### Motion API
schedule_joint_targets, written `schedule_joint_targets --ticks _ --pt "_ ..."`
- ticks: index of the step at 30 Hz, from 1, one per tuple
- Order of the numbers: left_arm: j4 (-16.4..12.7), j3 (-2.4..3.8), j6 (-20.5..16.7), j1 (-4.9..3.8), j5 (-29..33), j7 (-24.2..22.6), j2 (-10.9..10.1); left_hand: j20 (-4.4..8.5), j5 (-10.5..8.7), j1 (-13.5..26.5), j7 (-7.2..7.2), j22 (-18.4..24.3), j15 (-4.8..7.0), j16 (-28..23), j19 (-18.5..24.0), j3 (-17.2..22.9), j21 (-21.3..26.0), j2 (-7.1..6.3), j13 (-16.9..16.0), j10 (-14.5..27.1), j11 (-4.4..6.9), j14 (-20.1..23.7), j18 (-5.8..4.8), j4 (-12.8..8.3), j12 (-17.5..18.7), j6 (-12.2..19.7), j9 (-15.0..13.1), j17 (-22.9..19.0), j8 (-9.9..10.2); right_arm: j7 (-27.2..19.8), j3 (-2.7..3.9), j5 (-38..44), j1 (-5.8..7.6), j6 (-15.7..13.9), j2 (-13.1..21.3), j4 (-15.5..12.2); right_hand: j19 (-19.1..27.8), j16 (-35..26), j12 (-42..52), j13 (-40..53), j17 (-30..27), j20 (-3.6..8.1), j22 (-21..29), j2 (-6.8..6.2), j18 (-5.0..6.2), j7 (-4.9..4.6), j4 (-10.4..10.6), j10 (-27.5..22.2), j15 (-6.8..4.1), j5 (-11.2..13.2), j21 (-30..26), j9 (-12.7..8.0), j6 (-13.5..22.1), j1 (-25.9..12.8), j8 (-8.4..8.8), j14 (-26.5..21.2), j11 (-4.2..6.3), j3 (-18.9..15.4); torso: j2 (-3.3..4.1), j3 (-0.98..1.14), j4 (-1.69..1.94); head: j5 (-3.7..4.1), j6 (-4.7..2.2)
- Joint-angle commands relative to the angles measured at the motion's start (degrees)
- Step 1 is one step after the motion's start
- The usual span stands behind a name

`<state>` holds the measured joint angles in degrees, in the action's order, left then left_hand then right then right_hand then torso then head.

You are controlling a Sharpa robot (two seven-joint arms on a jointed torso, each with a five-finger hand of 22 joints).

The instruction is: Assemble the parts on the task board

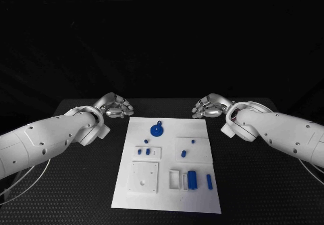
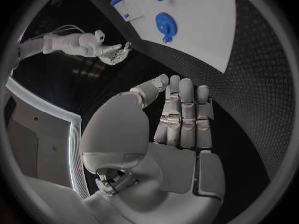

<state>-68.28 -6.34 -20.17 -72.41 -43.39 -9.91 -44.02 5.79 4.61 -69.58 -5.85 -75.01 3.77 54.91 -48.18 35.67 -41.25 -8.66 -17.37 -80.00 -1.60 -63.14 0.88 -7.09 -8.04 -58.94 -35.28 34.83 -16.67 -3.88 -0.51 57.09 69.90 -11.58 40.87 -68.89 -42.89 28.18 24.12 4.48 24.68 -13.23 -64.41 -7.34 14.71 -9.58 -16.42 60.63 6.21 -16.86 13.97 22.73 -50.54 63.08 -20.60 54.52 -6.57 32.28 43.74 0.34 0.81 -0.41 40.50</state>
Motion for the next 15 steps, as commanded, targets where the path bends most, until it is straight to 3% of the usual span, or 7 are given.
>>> schedule_joint_targets --ticks 1,5,11,12,13,15 --pt "-2.1 -0.02 1.0 -0.08 13.5 -3.6 -0.7 3.17 -0.17 -0.5 0.8 -0.7 0.31 0.7 -0.9 -0.5 0.0 1.06 -1.1 -1.3 0.8 -1.2 -0.16 -0.3 -1.9 -1.4 -1.4 0.4 -1.5 0.6 -0.03 15.8 -0.48 1.9 0.5 -1.3 -1.5 0.8 0.6 0.3 0.7 0.49 -0.2 -0.21 0.29 0.34 -0.1 1.8 -0.58 0.8 0.7 0.3 -1.1 1.3 -0.51 1.5 0.71 1.1 -0.06 -0.07 0.02 0.71 -0.27" --pt "-4.4 -0.05 2.2 -0.06 19.0 -4.6 -1.6 3.79 -0.59 -0.5 0.88 -0.7 1.04 1.1 -2.3 -0.8 -0.3 1.92 -2.0 -1.5 1.31 -2.2 0.0 -1.0 -3.4 -1.3 -2.5 0.7 -2.1 2.1 -0.28 25.2 -1.1 3.5 1.2 -3.6 -3.9 1.7 -0.6 0.8 2.4 1.28 -0.2 -1.15 0.29 1.13 -0.2 5.2 -1.62 2.8 1.3 0.9 -2.8 3.5 -0.95 3.2 1.8 4.1 -0.05 -0.16 -0.08 1.01 -0.56" --pt "-6.1 -0.07 3.0 -0.04 28.1 -7.0 -2.1 3.82 -0.63 0.0 0.73 -0.6 0.96 0.8 -2.3 -1.1 -0.2 1.95 -2.0 -0.5 1.0 -2.0 -0.14 -1.0 -3.3 -0.8 -2.9 0.6 -2.1 4.3 -1.41 33.9 -1.52 3.3 2.0 -6.4 -4.2 1.5 -2.8 0.8 3.0 1.31 -0.2 -1.9 0.29 1.13 -0.1 5.9 -1.63 4.2 1.2 0.9 -2.8 3.3 -0.66 3.2 1.64 4.9 -0.06 -0.21 -0.07 0.78 -0.33" --pt "-6.3 -0.08 3.0 -0.04 29.1 -7.3 -2.2 3.81 -0.62 0.4 0.42 -0.6 0.67 0.6 -2.1 -1.1 0.0 1.87 -1.7 1.2 0.35 -1.7 -0.27 -0.9 -2.5 0.4 -2.7 0.5 -1.4 4.7 -1.59 34.8 -1.58 3.0 2.0 -6.8 -4.3 1.5 -3.7 0.7 3.2 1.35 -0.3 -2.12 0.29 1.16 0.0 5.9 -1.66 4.8 1.3 0.9 -2.7 3.3 -0.48 3.3 1.51 5.1 -0.04 -0.2 -0.07 0.74 -0.34" --pt "-6.5 -0.08 2.9 -0.04 29.8 -7.6 -2.2 3.82 -0.64 0.6 0.11 -0.7 0.47 0.5 -1.9 -1.1 0.1 1.77 -1.6 1.9 0.07 -1.6 -0.36 -0.8 -2.3 0.9 -2.6 0.5 -1.0 5.0 -1.78 35.8 -1.62 2.7 2.1 -7.1 -4.5 1.5 -4.5 0.7 3.5 1.39 -0.3 -2.37 0.29 1.22 0.1 6.0 -1.74 6.2 1.3 0.9 -2.6 3.0 -0.33 3.5 1.35 5.1 -0.03 -0.22 -0.09 0.71 -0.4" --pt "-6.8 -0.09 3.1 -0.04 30.3 -7.9 -2.3 3.8 -0.66 0.9 -0.21 -0.8 0.27 0.3 -1.8 -1.1 0.2 1.58 -1.5 2.8 -0.26 -1.5 -0.42 -0.9 -1.9 1.5 -2.4 0.5 -0.5 5.4 -1.98 37.2 -1.76 2.4 2.2 -7.7 -5.2 1.5 -6.3 0.6 4.0 1.58 -0.4 -2.96 0.29 1.26 0.6 6.5 -1.96 11.4 1.5 0.8 -2.5 2.5 -0.1 4.0 1.12 5.3 -0.02 -0.25 -0.1 0.78 -0.55"
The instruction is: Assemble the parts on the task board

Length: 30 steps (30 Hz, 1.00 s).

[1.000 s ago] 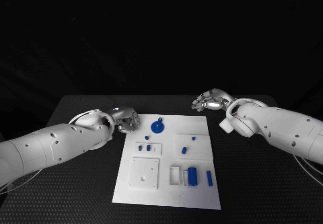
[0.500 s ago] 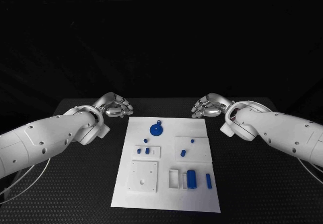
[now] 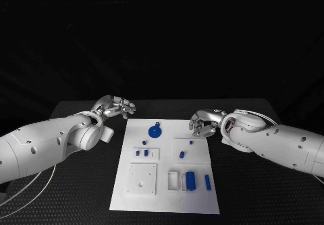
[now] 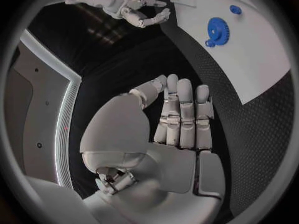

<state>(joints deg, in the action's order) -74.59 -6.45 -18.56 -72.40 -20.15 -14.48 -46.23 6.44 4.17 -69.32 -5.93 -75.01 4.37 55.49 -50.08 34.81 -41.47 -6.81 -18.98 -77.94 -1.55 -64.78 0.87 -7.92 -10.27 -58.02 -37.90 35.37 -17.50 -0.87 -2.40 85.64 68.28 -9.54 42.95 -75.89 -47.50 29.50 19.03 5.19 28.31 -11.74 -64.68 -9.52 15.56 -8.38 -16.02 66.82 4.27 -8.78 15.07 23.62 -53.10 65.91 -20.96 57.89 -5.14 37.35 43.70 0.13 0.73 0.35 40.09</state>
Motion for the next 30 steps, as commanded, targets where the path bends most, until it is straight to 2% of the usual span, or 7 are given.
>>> schedule_joint_targets --ticks 1,2,9,12,19,27,30 --pt "-0.6 0.02 1.6 -0.05 7.1 -3.4 -0.1 3.13 -0.24 0.7 -0.21 -0.8 -0.39 -0.3 0.1 -0.3 0.4 -0.33 0.2 1.0 -0.4 0.1 -0.43 -0.1 0.4 0.7 0.2 0.0 0.5 2.6 -0.19 9.0 -0.2 0.3 0.2 -1.0 -0.7 0.2 -1.7 -0.1 0.4 0.22 -0.1 -1.12 -0.56 0.12 0.2 0.3 -0.12 4.8 0.4 -0.1 0.1 -0.4 0.31 0.8 -0.34 0.2 0.01 -0.06 -0.02 0.14 -0.2" --pt "-0.8 0.02 1.7 -0.05 7.2 -3.5 -0.1 3.1 -0.24 0.7 -0.25 -0.8 -0.44 -0.3 0.1 -0.3 0.4 -0.38 0.2 1.2 -0.46 0.1 -0.44 -0.1 0.5 0.8 0.2 0.0 0.5 2.8 -0.29 9.4 -0.26 0.2 0.3 -1.3 -1.0 0.3 -2.2 -0.2 0.6 0.32 -0.2 -1.54 -0.56 0.2 0.3 0.2 -0.24 5.7 0.5 -0.2 0.2 -0.8 0.42 1.1 -0.48 -0.1 0.02 -0.06 0.0 0.29 -0.17" --pt "-1.6 -0.01 1.7 -0.03 7.7 -3.7 -0.4 3.0 -0.26 1.0 -0.4 -0.9 -0.59 -0.5 0.2 -0.3 0.5 -0.46 0.3 1.6 -0.63 0.3 -0.44 -0.1 0.6 1.0 0.3 -0.1 0.8 3.3 -0.86 11.6 -0.65 0.3 0.3 -2.4 -1.5 0.2 -3.9 -0.4 1.0 0.59 -0.3 -2.59 -0.56 0.25 0.7 0.1 -0.48 5.8 0.7 -0.2 0.3 -1.0 0.57 1.5 -0.81 -0.5 0.08 0.01 -0.02 0.65 -0.11" --pt "-1.5 -0.01 1.7 -0.03 7.7 -3.7 -0.3 2.97 -0.26 1.0 -0.43 -0.9 -0.62 -0.6 0.2 -0.3 0.5 -0.53 0.3 1.7 -0.66 0.4 -0.44 -0.1 0.7 1.1 0.3 -0.1 0.9 3.4 -1.15 11.9 -0.73 0.7 0.5 -3.2 -1.5 0.1 -4.2 -0.5 1.1 0.62 -0.3 -2.79 -0.56 0.28 0.7 0.2 -0.51 5.8 0.6 -0.2 0.3 -0.9 0.55 1.5 -0.84 -0.4 0.05 0.02 0.0 0.67 0.11" --pt "-1.2 -0.02 1.6 -0.03 7.7 -3.7 -0.5 2.94 -0.29 1.1 -0.48 -0.9 -0.67 -0.6 0.2 -0.4 0.6 -0.61 0.3 1.8 -0.7 0.4 -0.42 -0.2 0.7 1.1 0.3 -0.1 0.9 3.7 -1.96 13.1 -0.91 0.9 0.6 -4.2 -1.4 -0.2 -5.0 -0.5 1.2 0.56 -0.2 -3.22 -0.56 0.35 0.9 0.4 -0.46 5.7 0.5 -0.2 0.1 -0.6 0.57 1.4 -0.93 0.0 0.17 0.15 -0.18 0.46 -0.03" --pt "-0.2 -0.02 1.6 -0.04 7.7 -3.8 -0.6 2.91 -0.31 1.2 -0.53 -0.9 -0.7 -0.7 0.3 -0.4 0.6 -0.68 0.3 1.9 -0.73 0.5 -0.4 -0.2 0.7 1.2 0.4 -0.1 1.0 3.9 -2.31 15.0 -1.2 0.9 0.0 -4.6 -1.3 -0.5 -6.1 -0.4 1.5 0.5 -0.3 -3.49 -0.56 0.51 1.1 0.9 -0.44 5.6 0.4 -0.2 -0.6 0.3 0.35 1.5 -0.93 0.9 0.16 0.15 -0.04 0.46 0.03" --pt "-0.2 -0.02 1.5 -0.04 7.7 -3.9 -0.6 2.9 -0.3 1.2 -0.53 -0.9 -0.71 -0.7 0.3 -0.4 0.6 -0.67 0.3 1.9 -0.74 0.5 -0.39 -0.2 0.7 1.2 0.4 -0.1 1.0 4.3 -2.76 16.0 -1.44 0.5 -0.4 -4.2 -1.5 -0.5 -6.4 -0.3 1.7 0.53 -0.3 -3.52 -0.56 0.64 1.2 1.4 -0.51 5.7 0.4 -0.1 -1.1 0.7 0.2 1.7 -0.83 1.5 0.16 0.14 -0.04 0.46 0.14"
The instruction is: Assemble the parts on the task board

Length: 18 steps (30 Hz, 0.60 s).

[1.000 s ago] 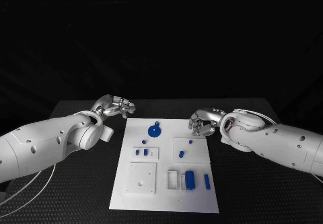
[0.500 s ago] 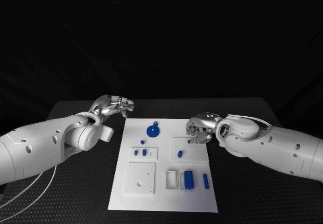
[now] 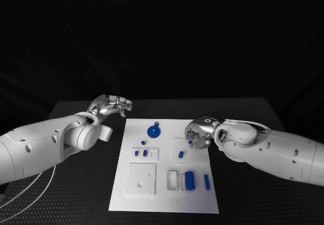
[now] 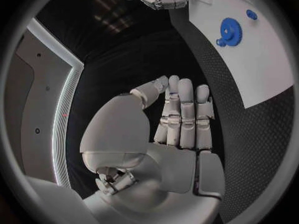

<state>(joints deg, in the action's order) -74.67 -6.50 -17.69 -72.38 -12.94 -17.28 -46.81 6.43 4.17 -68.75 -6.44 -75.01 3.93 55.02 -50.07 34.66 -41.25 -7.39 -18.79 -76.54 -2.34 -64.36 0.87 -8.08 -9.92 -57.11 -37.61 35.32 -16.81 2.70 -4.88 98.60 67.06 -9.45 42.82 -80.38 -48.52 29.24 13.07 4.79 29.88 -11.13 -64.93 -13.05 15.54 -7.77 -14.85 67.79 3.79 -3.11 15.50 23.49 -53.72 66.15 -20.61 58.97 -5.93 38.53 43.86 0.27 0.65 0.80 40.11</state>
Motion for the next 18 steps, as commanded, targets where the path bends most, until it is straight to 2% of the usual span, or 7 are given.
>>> schedule_joint_targets --ticks 1,5,12,18 --pt "-0.2 0.03 0.7 -0.06 0.5 -1.1 0.0 2.9 -0.3 0.6 -0.02 -0.9 -0.28 -0.3 0.3 -0.2 0.4 -0.09 0.1 0.5 0.06 0.1 -0.39 0.0 0.3 0.3 0.1 -0.1 0.3 0.8 -0.45 3.2 -0.23 0.3 -0.3 0.4 -0.5 -0.3 -0.6 0.1 0.1 -0.08 -0.1 -0.03 -0.54 0.04 0.1 0.5 -0.04 0.0 0.0 0.0 -0.6 0.5 -0.16 0.6 -0.02 0.5 0.01 0.01 0.05 0.0 0.17" --pt "-0.5 0.03 0.7 -0.06 0.4 -1.2 0.0 2.89 -0.33 0.4 -0.03 -0.9 -0.28 -0.3 0.3 -0.2 0.4 -0.27 0.1 0.5 0.06 0.1 -0.33 -0.3 0.3 0.3 0.1 0.0 0.3 1.1 -1.04 3.7 -0.23 0.1 -0.6 0.5 -0.6 -0.4 -1.0 0.2 0.3 -0.06 -0.1 -0.22 -0.54 0.05 0.6 0.9 -0.05 0.1 0.0 0.0 -0.9 0.8 -0.21 0.7 0.02 1.4 0.04 -0.03 0.1 -0.16 0.22" --pt "-0.4 0.03 0.8 -0.06 0.3 -0.9 -0.1 2.89 -0.38 0.2 -0.06 -1.0 -0.27 -0.3 0.1 -0.2 0.3 -0.49 0.0 0.5 0.08 0.0 -0.23 -0.7 0.2 0.2 0.0 0.0 0.4 1.3 -1.42 4.4 -0.29 0.3 -0.8 0.6 -1.0 -0.3 -1.6 0.5 0.9 0.08 -0.4 -0.4 -0.54 0.17 1.3 1.8 -0.24 0.2 0.2 0.0 -1.5 1.3 -0.33 1.2 0.25 3.2 -0.03 -0.04 0.06 -0.13 0.62" --pt "-0.3 0.03 0.7 -0.06 0.3 -0.8 -0.2 2.88 -0.4 0.2 -0.08 -1.0 -0.27 -0.3 0.1 -0.2 0.3 -0.54 0.0 0.5 0.07 0.0 -0.23 -0.7 0.2 0.2 0.0 0.0 0.4 1.8 -1.68 5.5 -0.44 -0.2 -1.1 1.1 -1.1 -0.3 -1.8 0.6 1.2 0.15 -0.5 -0.38 -0.54 0.15 1.6 2.1 -0.31 0.3 0.3 0.1 -1.6 1.6 -0.34 1.3 0.33 4.1 -0.04 -0.02 0.01 -0.14 0.64"
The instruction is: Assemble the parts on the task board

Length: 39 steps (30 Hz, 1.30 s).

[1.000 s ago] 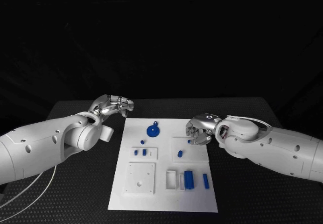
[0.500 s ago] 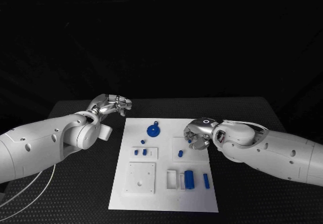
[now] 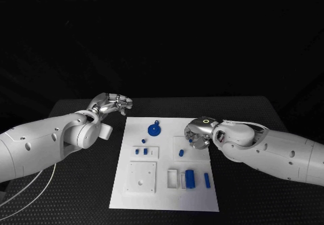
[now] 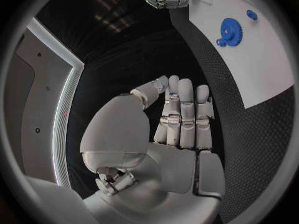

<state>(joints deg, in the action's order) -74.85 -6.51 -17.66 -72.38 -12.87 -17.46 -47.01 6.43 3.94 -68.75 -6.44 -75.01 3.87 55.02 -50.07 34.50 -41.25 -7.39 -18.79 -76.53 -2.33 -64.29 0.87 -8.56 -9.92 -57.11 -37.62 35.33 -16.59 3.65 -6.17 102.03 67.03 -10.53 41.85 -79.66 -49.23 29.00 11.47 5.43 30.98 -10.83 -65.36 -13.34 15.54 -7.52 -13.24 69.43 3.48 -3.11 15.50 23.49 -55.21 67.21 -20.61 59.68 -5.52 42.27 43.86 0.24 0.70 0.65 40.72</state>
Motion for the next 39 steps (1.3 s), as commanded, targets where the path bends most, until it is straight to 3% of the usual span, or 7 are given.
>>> schedule_joint_targets --ticks 1,11,24,39 --pt "-0.1 0.04 0.6 -0.06 0.2 -0.6 0.0 2.88 -0.18 0.2 -0.08 -1.0 -0.21 -0.3 0.1 -0.1 0.3 -0.54 0.0 0.5 0.06 0.0 -0.23 -0.2 0.2 0.2 0.0 0.0 0.2 1.0 -0.48 2.3 -0.43 0.6 -0.3 0.4 -0.5 0.0 -0.2 0.0 0.2 -0.13 -0.1 0.06 -0.54 -0.1 0.1 0.6 -0.03 0.3 0.3 0.1 -0.3 0.7 -0.4 0.6 -0.03 0.8 -0.04 -0.01 0.0 0.02 0.01" --pt "-0.1 0.04 0.7 -0.06 0.1 -0.5 0.0 2.9 -0.2 0.2 -0.09 -1.0 -0.17 -0.2 -0.1 -0.1 0.2 -0.53 0.0 0.5 0.08 -0.3 -0.17 -0.3 0.1 0.2 0.0 0.1 0.2 2.3 -1.24 5.7 -0.99 0.3 -0.7 0.6 -2.2 0.9 -0.2 0.9 1.7 0.49 -0.8 -0.27 -0.54 0.6 1.4 3.0 -0.75 0.3 1.4 0.7 -2.0 1.6 -1.37 2.2 0.84 4.5 -0.01 0.0 0.03 0.03 -0.02" --pt "0.1 0.04 0.6 -0.06 0.0 -0.5 -0.1 2.94 -0.2 0.1 -0.09 -1.1 -0.11 0.0 -0.2 -0.1 0.1 -0.59 -0.1 0.5 0.11 -0.4 -0.1 -0.5 0.0 0.2 0.0 0.2 0.3 2.6 -1.28 7.1 -1.3 0.5 -0.7 0.5 -4.4 2.0 0.1 2.3 3.7 1.45 -1.8 0.24 -0.54 1.61 0.9 5.9 -1.73 0.3 2.9 1.6 -4.4 2.3 -2.43 4.2 2.04 6.9 -0.02 -0.02 0.01 0.03 0.5" --pt "0.3 0.04 0.4 -0.05 -0.1 -0.6 -0.2 2.94 -0.16 0.0 -0.2 -1.1 -0.11 0.0 -0.3 0.0 0.0 -0.6 -0.1 0.6 0.11 -0.5 -0.06 -0.7 0.0 0.4 0.0 0.3 0.4 3.2 -1.27 8.1 -1.33 -2.3 -0.8 0.5 -5.7 2.2 0.0 3.5 5.0 1.99 -2.2 -0.03 -0.54 2.11 0.8 7.3 -2.21 0.2 3.8 2.3 -5.6 2.2 -2.77 5.4 2.59 8.3 -0.01 0.02 0.0 0.01 0.86"
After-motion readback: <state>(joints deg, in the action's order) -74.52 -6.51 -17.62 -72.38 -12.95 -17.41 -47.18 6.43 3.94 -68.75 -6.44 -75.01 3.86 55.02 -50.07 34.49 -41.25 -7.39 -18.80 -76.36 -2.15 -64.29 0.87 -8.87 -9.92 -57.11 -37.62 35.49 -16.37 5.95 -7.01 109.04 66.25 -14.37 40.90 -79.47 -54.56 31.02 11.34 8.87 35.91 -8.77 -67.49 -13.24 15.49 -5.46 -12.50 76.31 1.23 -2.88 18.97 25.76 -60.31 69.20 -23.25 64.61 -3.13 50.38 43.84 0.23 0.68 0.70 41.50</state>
